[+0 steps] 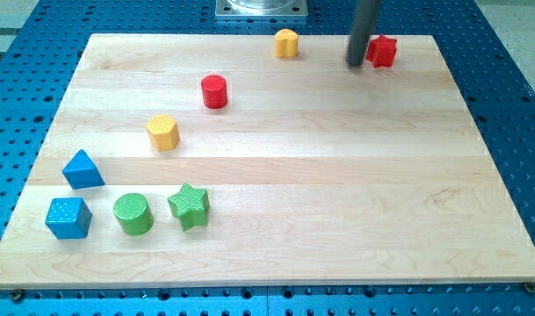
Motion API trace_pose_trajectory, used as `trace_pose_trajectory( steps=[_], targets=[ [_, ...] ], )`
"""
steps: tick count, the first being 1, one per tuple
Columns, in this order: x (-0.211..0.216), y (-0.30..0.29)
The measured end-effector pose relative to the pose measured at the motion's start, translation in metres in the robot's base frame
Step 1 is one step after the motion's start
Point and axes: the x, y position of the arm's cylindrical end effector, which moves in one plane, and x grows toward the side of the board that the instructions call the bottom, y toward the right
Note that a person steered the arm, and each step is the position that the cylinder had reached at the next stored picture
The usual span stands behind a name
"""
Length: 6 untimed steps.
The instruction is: Nudge the yellow heart
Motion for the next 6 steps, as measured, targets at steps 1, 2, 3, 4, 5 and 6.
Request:
trace_pose_trajectory(
  steps=[1, 2, 3, 4, 5, 6],
  targets=[
    [-0.043, -0.032],
    [-0.046, -0.034],
    [-0.019, -0.036],
    [-0.016, -0.042],
    [-0.019, -0.044],
    [-0.018, -0.044]
  ],
)
